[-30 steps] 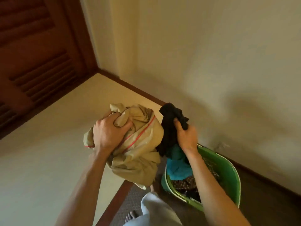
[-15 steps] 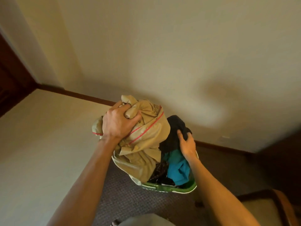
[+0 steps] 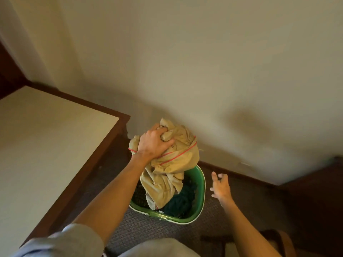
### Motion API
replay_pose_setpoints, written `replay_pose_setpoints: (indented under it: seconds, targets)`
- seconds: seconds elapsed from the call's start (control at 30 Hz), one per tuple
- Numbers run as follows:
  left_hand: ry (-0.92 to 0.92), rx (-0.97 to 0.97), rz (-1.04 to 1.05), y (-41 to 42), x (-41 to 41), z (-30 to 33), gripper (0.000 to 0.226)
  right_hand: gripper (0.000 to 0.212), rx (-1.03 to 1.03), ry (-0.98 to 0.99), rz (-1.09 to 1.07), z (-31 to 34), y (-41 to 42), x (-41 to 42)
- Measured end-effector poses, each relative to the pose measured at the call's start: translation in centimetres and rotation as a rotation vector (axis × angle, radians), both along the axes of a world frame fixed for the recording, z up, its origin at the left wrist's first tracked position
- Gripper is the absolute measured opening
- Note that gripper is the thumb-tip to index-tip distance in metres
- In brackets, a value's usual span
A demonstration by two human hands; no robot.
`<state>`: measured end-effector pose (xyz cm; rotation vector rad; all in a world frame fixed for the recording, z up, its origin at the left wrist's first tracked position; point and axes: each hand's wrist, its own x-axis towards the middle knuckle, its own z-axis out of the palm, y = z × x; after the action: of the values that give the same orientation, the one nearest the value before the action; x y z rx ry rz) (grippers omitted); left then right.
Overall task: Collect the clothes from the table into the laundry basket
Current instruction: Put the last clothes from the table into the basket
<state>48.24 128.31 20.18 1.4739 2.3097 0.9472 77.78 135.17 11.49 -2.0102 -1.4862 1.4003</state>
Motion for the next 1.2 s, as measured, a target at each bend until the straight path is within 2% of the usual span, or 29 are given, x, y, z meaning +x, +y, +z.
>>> replay_pose_setpoints:
  seconds: [0.1, 0.17, 0.2, 0.27, 0.37, 0.5, 0.53, 0.87, 1.07, 1.2]
  targets:
    - [-0.056, -0.467, -0.144, -0.1, 0.0, -6.4, 0.075, 0.048, -0.034, -0.021, 0.022, 0.0, -0.3, 2.1]
    - [-0.094, -0.629, -0.161, -1.3, 0.3, -10.3, 0.087, 0.048, -0.045, -0.022, 0.028, -0.5, -0.4, 3.2]
    - [-0.141, -0.653, -0.146, -2.0, 0.7, -11.8, 0.084, 0.046, -0.049, -0.019, 0.026, -0.8, -0.5, 3.6]
    - [-0.200, -0.661, -0.122, -3.2, 1.6, -13.5, 0.070, 0.042, -0.067, -0.005, 0.027, -1.2, -1.0, 3.5]
    - [-0.308, -0.617, -0.089, -4.7, 2.6, -14.1, 0.062, 0.038, -0.106, 0.029, 0.069, -1.7, -1.8, 2.2]
    - [-0.444, -0.491, -0.050, -6.1, 2.7, -13.8, 0.022, 0.036, -0.133, 0.081, 0.142, -2.2, -2.5, -0.3]
    - [-0.463, -0.469, -0.044, -6.4, 2.7, -13.6, 0.018, 0.035, -0.135, 0.085, 0.159, -2.4, -2.7, -0.9]
    - [-0.535, -0.385, 0.016, -8.5, 2.3, -11.5, 0.032, 0.037, -0.141, 0.102, 0.243, -4.0, -4.4, -2.8]
    - [-0.577, -0.460, 0.039, -9.7, 1.3, -12.9, 0.030, 0.034, -0.218, 0.073, 0.208, -5.0, -4.7, -2.1]
    - [-0.582, -0.577, 0.016, -9.3, -0.2, -14.3, 0.045, 0.037, -0.232, 0.019, 0.151, -6.7, -3.8, -2.2]
